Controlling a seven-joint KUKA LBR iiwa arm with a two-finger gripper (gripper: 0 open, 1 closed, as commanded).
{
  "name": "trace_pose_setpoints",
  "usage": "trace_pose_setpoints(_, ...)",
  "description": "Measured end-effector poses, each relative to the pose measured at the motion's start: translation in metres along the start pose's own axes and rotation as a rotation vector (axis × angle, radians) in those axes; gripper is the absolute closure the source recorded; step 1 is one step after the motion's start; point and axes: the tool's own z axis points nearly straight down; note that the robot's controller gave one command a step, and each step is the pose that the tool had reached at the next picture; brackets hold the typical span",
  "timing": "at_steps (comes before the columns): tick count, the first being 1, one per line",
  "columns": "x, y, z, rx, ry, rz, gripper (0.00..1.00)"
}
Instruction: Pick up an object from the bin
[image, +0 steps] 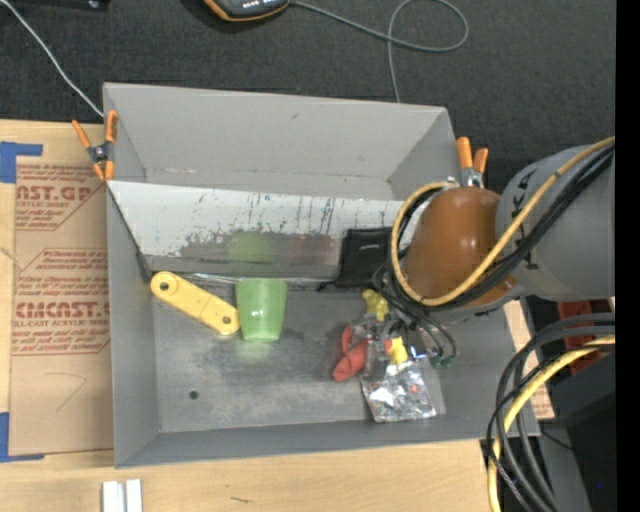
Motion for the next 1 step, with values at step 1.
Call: trace_pose_setpoints(1, -0.0141, 0.0066, 0.0256, -0.001, 0.001, -0.037, 1.0)
